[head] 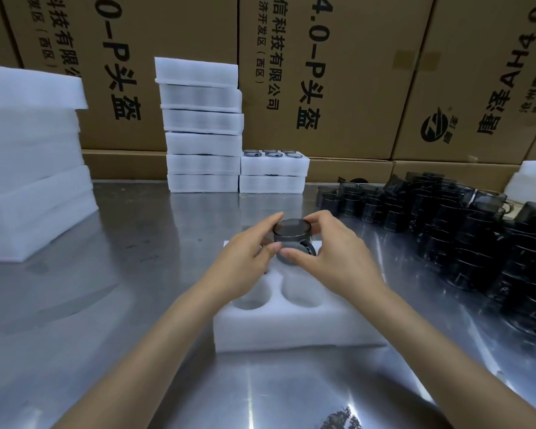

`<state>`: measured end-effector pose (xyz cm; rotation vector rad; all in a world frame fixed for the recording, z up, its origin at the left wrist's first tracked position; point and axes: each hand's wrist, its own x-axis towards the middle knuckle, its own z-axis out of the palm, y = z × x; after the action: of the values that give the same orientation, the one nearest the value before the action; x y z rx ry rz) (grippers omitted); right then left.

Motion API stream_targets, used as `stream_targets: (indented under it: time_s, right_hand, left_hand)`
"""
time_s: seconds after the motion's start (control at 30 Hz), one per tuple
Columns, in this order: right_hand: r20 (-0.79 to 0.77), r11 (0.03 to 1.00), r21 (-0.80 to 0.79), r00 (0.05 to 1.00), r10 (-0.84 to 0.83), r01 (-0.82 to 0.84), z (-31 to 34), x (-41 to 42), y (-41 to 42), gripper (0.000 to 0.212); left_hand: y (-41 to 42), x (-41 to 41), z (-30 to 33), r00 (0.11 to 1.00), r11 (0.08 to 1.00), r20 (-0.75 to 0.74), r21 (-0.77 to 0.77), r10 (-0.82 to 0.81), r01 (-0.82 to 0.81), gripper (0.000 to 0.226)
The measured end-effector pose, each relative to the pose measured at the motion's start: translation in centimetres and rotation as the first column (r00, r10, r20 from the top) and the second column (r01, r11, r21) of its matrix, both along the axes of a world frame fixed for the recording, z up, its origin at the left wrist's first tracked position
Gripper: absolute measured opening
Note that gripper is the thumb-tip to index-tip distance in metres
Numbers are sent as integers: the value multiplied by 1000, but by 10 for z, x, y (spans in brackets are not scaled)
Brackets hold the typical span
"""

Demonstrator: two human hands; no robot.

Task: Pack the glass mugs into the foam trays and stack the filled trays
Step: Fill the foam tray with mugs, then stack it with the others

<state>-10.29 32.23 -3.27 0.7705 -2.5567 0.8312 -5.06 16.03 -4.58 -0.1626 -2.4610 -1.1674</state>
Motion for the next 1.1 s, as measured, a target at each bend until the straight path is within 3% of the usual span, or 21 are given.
stream_targets:
  time_s: [0.27,0.47,0.6,0.67,0.8,1.1]
  right_hand:
    - [8,1000,26,1000,-6,6,-4,0,0,50]
    - [89,999,-45,996,29,-25,3,0,14,69]
    - [21,968,-237,996,90,-83,11,-3,33,41]
    - [15,978,-145,988,156,-153,11,0,35,43]
    - [104,940,155,951,291,-305,4,5,30,53]
    - [157,917,290,959,238,-275,6,8,28,56]
  left_hand:
    - [0,-1,0,1000,999,4,-46,11,-11,48]
    - [-6,7,-1,998,976,-24,-209,65,-68,49]
    - [-4,16,5,987,939,-146,-324,68,-112,50]
    - [-1,19,9,981,900,-190,-421,34,-112,52]
    - [4,23,13,990,815,-141,-574,-4,-79,55]
    - [6,27,14,998,834,-57,-549,17,-46,64]
